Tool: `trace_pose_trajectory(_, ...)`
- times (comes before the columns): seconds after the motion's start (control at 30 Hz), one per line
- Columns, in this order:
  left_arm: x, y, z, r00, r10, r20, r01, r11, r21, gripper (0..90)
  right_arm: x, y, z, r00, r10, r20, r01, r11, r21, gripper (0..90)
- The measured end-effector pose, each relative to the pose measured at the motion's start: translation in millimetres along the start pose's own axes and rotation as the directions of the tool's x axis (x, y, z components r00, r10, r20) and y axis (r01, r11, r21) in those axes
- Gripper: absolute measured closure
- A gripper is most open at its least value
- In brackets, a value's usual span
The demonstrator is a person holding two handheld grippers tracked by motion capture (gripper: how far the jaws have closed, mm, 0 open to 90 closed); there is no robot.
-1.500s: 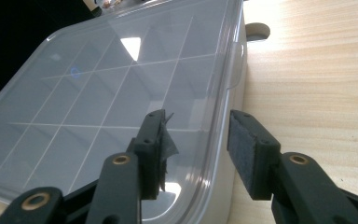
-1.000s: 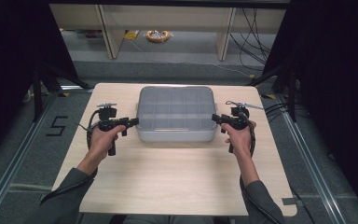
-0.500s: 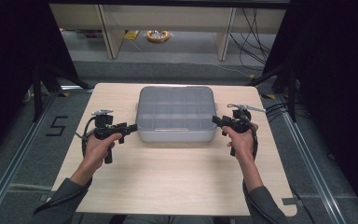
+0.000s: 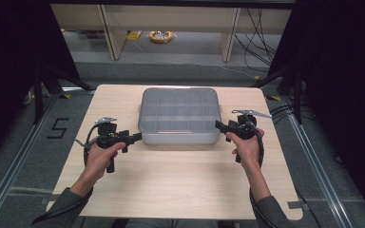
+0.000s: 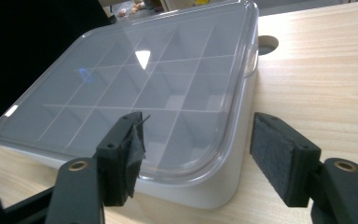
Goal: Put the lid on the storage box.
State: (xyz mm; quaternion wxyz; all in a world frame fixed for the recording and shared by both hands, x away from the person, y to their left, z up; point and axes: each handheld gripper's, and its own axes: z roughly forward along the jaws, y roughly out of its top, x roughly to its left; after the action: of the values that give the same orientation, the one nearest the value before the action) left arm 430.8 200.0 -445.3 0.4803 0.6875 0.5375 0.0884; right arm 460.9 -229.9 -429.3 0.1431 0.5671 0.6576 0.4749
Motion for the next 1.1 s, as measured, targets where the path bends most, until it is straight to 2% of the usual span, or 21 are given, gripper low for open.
trace_pose_trajectory(0.03,-1.4,-1.4,-0.3,1.0000,0.006,-0.002,-0.006,1.0000,-0.004,31.9,2.3,-0.7,-1.9,0.9997,0.021,-0.013,-0.021,1.000,0.005,34.9)
trace_pose_trajectory(0.07,-2.5,-2.8,-0.7,0.9999,0.010,0.004,-0.010,1.0000,0.001,31.8,-0.3,-1.3,-2.2,0.9997,-0.017,-0.018,0.017,1.000,-0.007,34.6)
trace_pose_trajectory(0.1,-4.2,-4.3,-1.0,0.9999,0.012,-0.001,-0.012,0.9999,0.001,31.5,-0.2,-2.4,-3.2,0.9995,-0.025,-0.021,0.024,1.000,-0.012,34.5)
trace_pose_trajectory(0.13,-5.5,-6.0,-1.1,0.9998,0.018,0.001,-0.018,0.9998,0.004,31.2,4.2,-3.7,-5.6,0.9997,0.015,-0.021,-0.015,1.000,0.003,34.2)
trace_pose_trajectory(0.17,-6.4,-7.7,-1.4,0.9996,0.027,0.007,-0.027,0.9996,0.011,31.0,1.5,-4.5,-5.6,0.9993,-0.029,-0.025,0.029,1.000,-0.012,34.0)
trace_pose_trajectory(0.27,-10.3,-13.1,-1.5,0.9989,0.045,0.013,-0.045,0.9988,0.017,30.4,4.6,-8.1,-9.6,0.9992,-0.024,-0.031,0.023,1.000,-0.013,33.6)
trace_pose_trajectory(0.3,-11.7,-15.1,-1.9,0.9987,0.050,0.011,-0.050,0.9985,0.020,30.3,4.4,-9.0,-10.4,0.9988,-0.041,-0.028,0.040,0.999,-0.015,33.4)
trace_pose_trajectory(0.37,-14.3,-19.1,-2.2,0.9984,0.054,0.017,-0.054,0.9982,0.023,29.6,6.2,-11.0,-14.0,0.9990,-0.041,-0.019,0.041,0.999,-0.002,33.2)
trace_pose_trajectory(0.4,-15.4,-20.9,-2.6,0.9980,0.060,0.020,-0.061,0.9979,0.025,29.3,6.2,-13.1,-14.4,0.9985,-0.044,-0.033,0.043,0.999,-0.022,33.0)
trace_pose_trajectory(0.53,-19.8,-28.8,-2.6,0.9969,0.077,0.020,-0.077,0.9966,0.028,27.5,6.9,-20.4,-18.5,0.9975,-0.054,-0.045,0.052,0.998,-0.032,32.0)
trace_pose_trajectory(0.57,-20.4,-30.6,-2.3,0.9969,0.075,0.023,-0.075,0.9967,0.030,26.8,8.1,-22.6,-19.9,0.9980,-0.039,-0.049,0.038,0.999,-0.026,31.9)
trace_pose_trajectory(0.67,-21.1,-35.5,-1.3,0.9963,0.079,0.033,-0.080,0.9961,0.036,24.1,7.0,-26.8,-20.8,0.9969,-0.067,-0.041,0.066,0.998,-0.024,31.1)
trace_pose_trajectory(0.73,-21.9,-39.7,-1.3,0.9962,0.081,0.033,-0.082,0.9956,0.044,22.8,10.1,-28.6,-23.4,0.9982,-0.036,-0.047,0.035,0.999,-0.012,30.4)
trace_pose_trajectory(0.77,-22.0,-41.5,-1.5,0.9960,0.081,0.037,-0.083,0.9954,0.048,21.8,9.0,-28.9,-24.1,0.9970,-0.059,-0.050,0.058,0.998,-0.018,30.2)
trace_pose_trajectory(0.8,-22.0,-41.5,-1.5,0.9960,0.081,0.037,-0.083,0.9954,0.048,21.1,11.6,-30.0,-26.1,0.9983,-0.030,-0.051,0.030,1.000,-0.005,30.1)
trace_pose_trajectory(0.83,-21.9,-43.1,-1.7,0.9956,0.084,0.041,-0.086,0.9949,0.052,21.1,11.6,-30.0,-26.1,0.9983,-0.030,-0.051,0.030,1.000,-0.005,30.1)
trace_pose_trajectory(0.87,-22.5,-46.2,-2.3,0.9952,0.085,0.049,-0.087,0.9948,0.051,19.6,9.0,-30.8,-27.1,0.9952,-0.086,-0.046,0.086,0.996,-0.010,29.7)
trace_pose_trajectory(0.9,-22.4,-47.7,-3.0,0.9941,0.093,0.056,-0.096,0.9940,0.053,18.8,9.8,-31.1,-29.0,0.9956,-0.086,-0.037,0.086,0.996,0.006,29.5)
trace_pose_trajectory(0.93,-23.3,-49.5,-3.5,0.9941,0.091,0.060,-0.094,0.9942,0.052,18.0,10.6,-33.2,-28.5,0.9963,-0.072,-0.047,0.072,0.997,-0.013,29.3)
trace_pose_trajectory(1.03,-24.2,-54.4,-5.3,0.9924,0.103,0.068,-0.107,0.9926,0.058,15.5,10.3,-36.5,-31.3,0.9950,-0.090,-0.044,0.090,0.996,0.000,28.5)
trace_pose_trajectory(1.1,-25.1,-56.8,-5.8,0.9924,0.104,0.067,-0.107,0.9927,0.055,14.8,13.8,-40.0,-33.7,0.9970,-0.052,-0.058,0.052,0.999,0.003,28.2)
